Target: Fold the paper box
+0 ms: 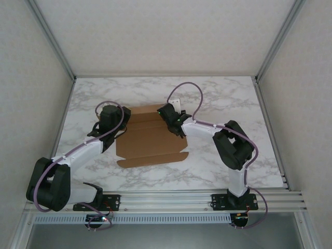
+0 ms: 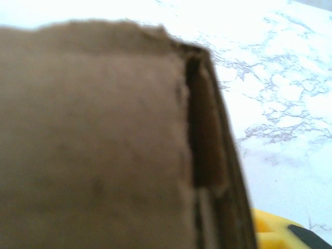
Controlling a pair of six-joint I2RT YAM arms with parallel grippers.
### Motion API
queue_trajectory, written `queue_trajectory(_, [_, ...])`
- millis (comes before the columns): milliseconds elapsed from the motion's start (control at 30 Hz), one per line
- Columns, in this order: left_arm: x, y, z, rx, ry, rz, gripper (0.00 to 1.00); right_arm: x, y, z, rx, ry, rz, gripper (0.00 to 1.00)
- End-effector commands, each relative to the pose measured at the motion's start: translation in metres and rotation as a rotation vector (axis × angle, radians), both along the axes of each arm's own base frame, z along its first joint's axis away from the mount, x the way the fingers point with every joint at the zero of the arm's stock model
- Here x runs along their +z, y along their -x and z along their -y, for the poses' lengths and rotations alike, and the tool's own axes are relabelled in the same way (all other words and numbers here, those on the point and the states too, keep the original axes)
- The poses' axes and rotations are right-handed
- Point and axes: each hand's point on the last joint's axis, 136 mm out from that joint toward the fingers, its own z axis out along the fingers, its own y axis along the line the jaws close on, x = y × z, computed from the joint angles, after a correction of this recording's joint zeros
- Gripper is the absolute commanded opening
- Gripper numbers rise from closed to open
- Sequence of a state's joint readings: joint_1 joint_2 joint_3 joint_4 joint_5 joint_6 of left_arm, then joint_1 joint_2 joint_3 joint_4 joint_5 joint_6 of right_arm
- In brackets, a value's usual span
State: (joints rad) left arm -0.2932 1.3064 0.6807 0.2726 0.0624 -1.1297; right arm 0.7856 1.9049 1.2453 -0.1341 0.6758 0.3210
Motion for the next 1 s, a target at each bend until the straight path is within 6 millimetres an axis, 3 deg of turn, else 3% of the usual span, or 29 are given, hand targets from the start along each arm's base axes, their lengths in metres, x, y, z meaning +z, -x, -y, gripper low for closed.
queue_trajectory(0, [-0.031,0.012,0.006,-0.048,-0.044,-0.117,0.00,0.003,0.007,-0.002,0.155,-0.040,-0.002,0.52])
queue_trajectory(133, [-0.030,0.012,0.006,-0.048,-0.045,-0.117,0.00,0.026,0.020,-0.014,0.364,-0.163,0.080,0.80])
queue_trajectory(167, [-0.030,0.012,0.006,-0.046,-0.045,-0.115,0.00,0.031,0.023,-0.014,0.384,-0.184,0.097,0.81])
queue_trajectory(333, [-0.029,0.012,0.005,-0.043,-0.046,-0.112,0.00,0.044,0.030,0.003,0.413,-0.274,0.144,0.81])
queue_trajectory(500, [-0.025,0.012,0.006,-0.042,-0.039,-0.103,0.00,0.033,0.032,0.016,0.415,-0.246,0.157,0.77])
queue_trajectory(700, [-0.024,0.012,0.005,-0.042,-0.037,-0.100,0.00,0.020,0.038,0.009,0.493,-0.291,0.177,0.78])
queue_trajectory(967, [-0.022,0.013,0.005,-0.042,-0.035,-0.096,0.00,0.002,0.016,0.007,0.421,-0.243,0.126,0.70])
